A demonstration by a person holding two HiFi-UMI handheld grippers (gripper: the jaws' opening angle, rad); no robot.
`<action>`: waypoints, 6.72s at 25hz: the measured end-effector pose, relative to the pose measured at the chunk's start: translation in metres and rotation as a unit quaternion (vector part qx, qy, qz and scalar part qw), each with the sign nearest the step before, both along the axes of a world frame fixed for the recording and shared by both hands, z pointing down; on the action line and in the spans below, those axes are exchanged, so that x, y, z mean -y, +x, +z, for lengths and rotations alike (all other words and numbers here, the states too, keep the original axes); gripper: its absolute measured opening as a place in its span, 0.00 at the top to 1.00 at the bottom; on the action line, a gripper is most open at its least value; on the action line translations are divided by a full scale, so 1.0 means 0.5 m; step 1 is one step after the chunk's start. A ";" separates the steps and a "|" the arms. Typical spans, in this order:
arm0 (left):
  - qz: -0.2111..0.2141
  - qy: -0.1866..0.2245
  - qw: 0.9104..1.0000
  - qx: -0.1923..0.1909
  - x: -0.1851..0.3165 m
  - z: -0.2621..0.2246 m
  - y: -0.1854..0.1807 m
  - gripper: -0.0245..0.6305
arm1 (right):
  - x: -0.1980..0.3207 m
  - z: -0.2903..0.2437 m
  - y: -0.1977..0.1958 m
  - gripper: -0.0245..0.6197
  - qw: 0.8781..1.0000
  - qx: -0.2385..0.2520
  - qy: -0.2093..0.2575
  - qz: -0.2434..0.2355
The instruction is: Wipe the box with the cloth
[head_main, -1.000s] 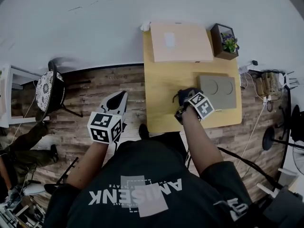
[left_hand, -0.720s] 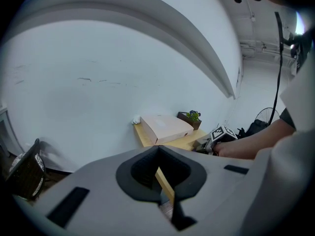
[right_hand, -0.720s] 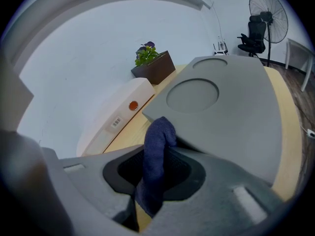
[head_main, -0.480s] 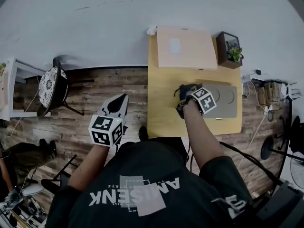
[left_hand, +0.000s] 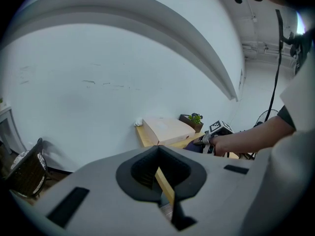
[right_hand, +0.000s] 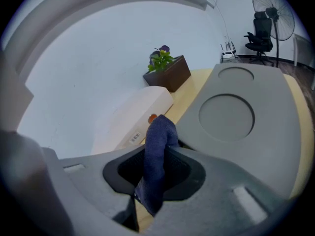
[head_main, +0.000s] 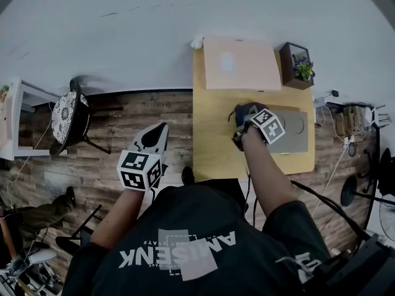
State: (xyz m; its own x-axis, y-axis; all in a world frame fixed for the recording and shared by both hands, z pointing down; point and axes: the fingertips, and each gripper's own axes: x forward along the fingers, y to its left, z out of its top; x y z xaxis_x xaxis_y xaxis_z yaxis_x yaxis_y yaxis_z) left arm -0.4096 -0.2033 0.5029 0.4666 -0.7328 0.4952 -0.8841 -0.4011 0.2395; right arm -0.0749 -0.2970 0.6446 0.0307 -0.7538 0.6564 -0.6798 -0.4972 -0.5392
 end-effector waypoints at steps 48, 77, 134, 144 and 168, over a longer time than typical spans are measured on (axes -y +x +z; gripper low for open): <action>-0.028 0.030 0.999 0.027 0.020 -0.070 0.431 0.97 | -0.016 -0.050 0.478 0.83 0.864 -0.330 0.019 -0.380; -0.040 0.030 0.998 0.028 -0.071 -0.064 0.302 0.96 | -0.030 -0.030 0.266 0.83 0.859 -0.271 0.008 -0.435; -0.021 0.004 0.999 0.025 -0.062 -0.040 0.547 0.97 | -0.132 -0.035 0.501 0.83 0.861 -0.247 -0.010 -0.446; 0.005 -0.009 1.000 0.019 -0.104 -0.038 0.505 0.96 | -0.148 -0.026 0.477 0.83 0.867 -0.280 -0.054 -0.409; -0.026 0.005 1.000 -0.008 -0.172 -0.052 0.352 0.97 | -0.157 -0.017 0.234 0.83 0.852 -0.259 -0.059 -0.452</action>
